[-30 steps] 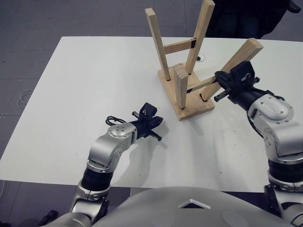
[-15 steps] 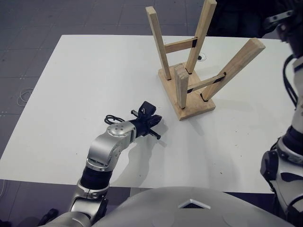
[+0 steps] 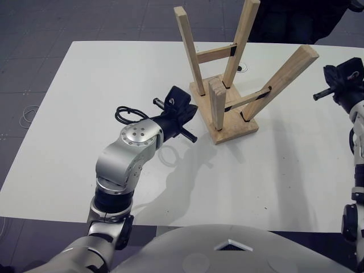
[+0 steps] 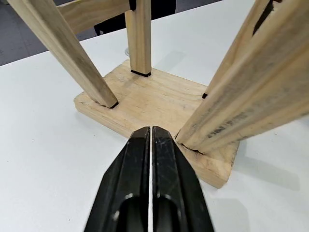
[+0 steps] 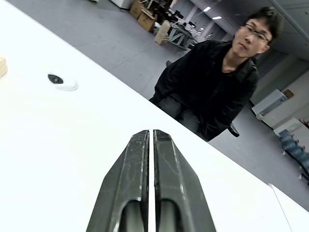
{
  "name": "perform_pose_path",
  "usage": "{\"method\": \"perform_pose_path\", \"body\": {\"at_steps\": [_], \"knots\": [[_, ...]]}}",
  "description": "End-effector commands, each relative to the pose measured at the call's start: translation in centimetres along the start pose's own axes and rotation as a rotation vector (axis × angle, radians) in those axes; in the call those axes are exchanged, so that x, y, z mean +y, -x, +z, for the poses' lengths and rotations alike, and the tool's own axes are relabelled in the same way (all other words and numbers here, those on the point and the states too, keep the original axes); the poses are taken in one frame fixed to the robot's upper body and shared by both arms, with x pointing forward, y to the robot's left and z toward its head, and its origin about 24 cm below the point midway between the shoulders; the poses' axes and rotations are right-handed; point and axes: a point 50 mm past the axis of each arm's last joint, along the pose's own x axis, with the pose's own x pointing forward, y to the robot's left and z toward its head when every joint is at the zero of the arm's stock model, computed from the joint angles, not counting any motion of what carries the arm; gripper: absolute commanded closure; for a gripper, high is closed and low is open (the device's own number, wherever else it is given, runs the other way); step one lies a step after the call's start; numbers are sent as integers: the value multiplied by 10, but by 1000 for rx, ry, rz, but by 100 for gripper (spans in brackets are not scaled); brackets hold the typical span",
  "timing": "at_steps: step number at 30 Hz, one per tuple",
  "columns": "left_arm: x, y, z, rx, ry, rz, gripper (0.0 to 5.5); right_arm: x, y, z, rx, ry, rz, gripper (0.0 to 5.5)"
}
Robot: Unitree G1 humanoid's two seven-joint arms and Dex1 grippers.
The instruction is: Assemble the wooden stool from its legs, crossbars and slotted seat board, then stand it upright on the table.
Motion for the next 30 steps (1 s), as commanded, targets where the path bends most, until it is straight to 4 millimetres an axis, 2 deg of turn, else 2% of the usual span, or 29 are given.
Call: {"method": "perform_pose_path", "body": {"at_steps": [1,5,9,13,19,25,27,30], "knots": [[-9,-2,9,-9,-46,-1,540,18,-6,5,-30,70,85,538],[-16,-2,10,-13,-66,-1,540,33,0,2,-22,155,174,538],[-14,-1,1,19,-64,13,540,54,10,18,-89,170,273,538],[-6,3,-7,50,-67,54,540,73,19,43,-163,144,345,538],[7,10,-6,54,-71,113,540,81,27,56,-177,126,385,538],[18,14,-4,39,-68,170,540,84,32,57,-151,107,402,538],[19,14,-2,26,-69,190,540,84,33,53,-101,124,384,538],[17,16,1,19,-88,205,540,67,38,36,89,152,280,538]]}}
